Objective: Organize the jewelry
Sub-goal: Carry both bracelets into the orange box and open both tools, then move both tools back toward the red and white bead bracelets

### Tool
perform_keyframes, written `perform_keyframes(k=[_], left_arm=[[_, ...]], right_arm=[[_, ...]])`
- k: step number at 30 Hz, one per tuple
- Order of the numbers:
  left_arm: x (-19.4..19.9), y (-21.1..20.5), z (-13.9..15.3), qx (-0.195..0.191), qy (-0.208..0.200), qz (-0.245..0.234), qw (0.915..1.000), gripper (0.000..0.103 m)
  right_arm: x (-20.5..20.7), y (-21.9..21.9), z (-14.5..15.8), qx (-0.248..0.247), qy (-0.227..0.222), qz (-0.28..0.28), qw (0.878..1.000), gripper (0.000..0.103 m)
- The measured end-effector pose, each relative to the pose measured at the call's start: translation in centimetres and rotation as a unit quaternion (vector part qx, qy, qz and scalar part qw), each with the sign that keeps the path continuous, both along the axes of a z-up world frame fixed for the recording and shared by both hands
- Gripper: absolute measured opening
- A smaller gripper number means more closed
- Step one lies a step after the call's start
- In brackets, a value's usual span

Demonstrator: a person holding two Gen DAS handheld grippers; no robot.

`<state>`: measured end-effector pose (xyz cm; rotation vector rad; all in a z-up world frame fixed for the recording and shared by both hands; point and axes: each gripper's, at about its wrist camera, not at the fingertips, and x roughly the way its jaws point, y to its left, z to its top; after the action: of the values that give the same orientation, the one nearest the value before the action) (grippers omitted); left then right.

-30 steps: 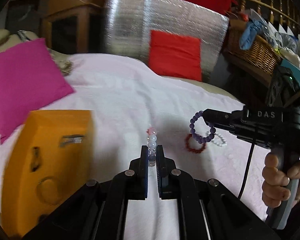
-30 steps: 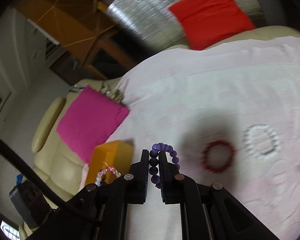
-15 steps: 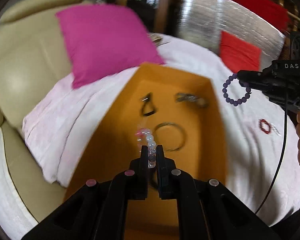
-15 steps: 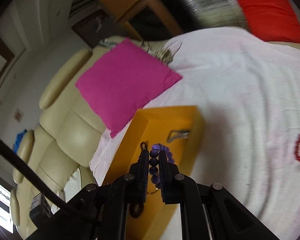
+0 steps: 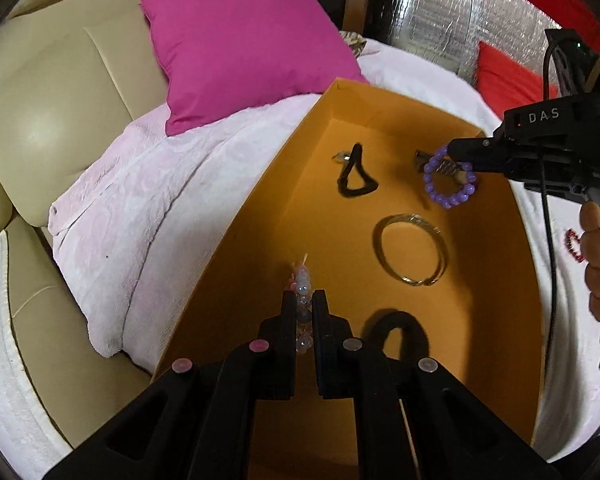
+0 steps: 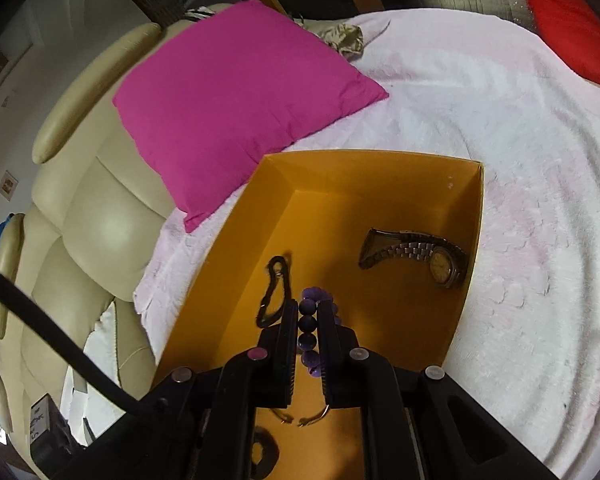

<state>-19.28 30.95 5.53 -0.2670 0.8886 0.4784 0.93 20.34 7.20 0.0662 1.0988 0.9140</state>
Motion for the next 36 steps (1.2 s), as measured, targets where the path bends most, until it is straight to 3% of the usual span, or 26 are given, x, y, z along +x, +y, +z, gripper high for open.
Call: perform_keyframes(k=[2, 4, 8, 10, 16, 20, 26, 28, 32, 36], left_arm=[[0.2, 0.0, -0.3, 0.003, 0.012, 0.010, 0.9999, 0.012], [0.3, 0.1, -0.6, 0.006, 0.023, 0.016, 0.9996, 0.033], [0.6, -0.8, -0.1, 0.021, 0.035, 0.018, 0.9990, 0.050], [0.6, -1.6, 0.9, 0.050, 0.037, 0.020, 0.9979, 0.061], [0.9, -3.9, 4.3, 0.090, 0.020, 0.017, 0.9956, 0.066], [1.6, -7.2, 7.3, 0.099, -0.011, -0.004, 0.9950, 0.074], [3.3, -12.8, 10.4, 0.104, -0.034, -0.040, 0.9932, 0.080], [4.1, -14.6, 11.0, 0.103, -0.039, -0.052, 0.9926, 0.083], [7.6, -18.9, 11.7, 0.105, -0.048, -0.077, 0.9904, 0.085], [10.9, -22.9, 11.3, 0.113, -0.059, -0.102, 0.9866, 0.085]], right_arm=[[0.2, -0.1, -0.3, -0.015, -0.007, -0.004, 1.000, 0.013], [0.4, -0.3, -0.4, -0.026, -0.017, -0.008, 0.999, 0.014], [0.6, -1.5, 0.4, -0.016, -0.020, -0.016, 1.000, 0.014], [0.1, -2.3, 1.5, -0.007, -0.037, -0.015, 0.999, 0.016], [-0.9, -8.8, 5.0, 0.038, -0.065, -0.040, 0.996, 0.019], [-0.8, -15.5, 6.6, 0.047, -0.091, -0.089, 0.991, 0.050], [-1.3, -27.0, 7.0, 0.000, -0.133, -0.174, 0.976, 0.053], [-1.7, -30.4, 6.8, -0.013, -0.140, -0.203, 0.969, 0.062], [-2.0, -35.6, 5.9, -0.043, -0.173, -0.256, 0.950, 0.065], [-1.0, -39.3, 4.4, -0.034, -0.166, -0.304, 0.937, 0.065]])
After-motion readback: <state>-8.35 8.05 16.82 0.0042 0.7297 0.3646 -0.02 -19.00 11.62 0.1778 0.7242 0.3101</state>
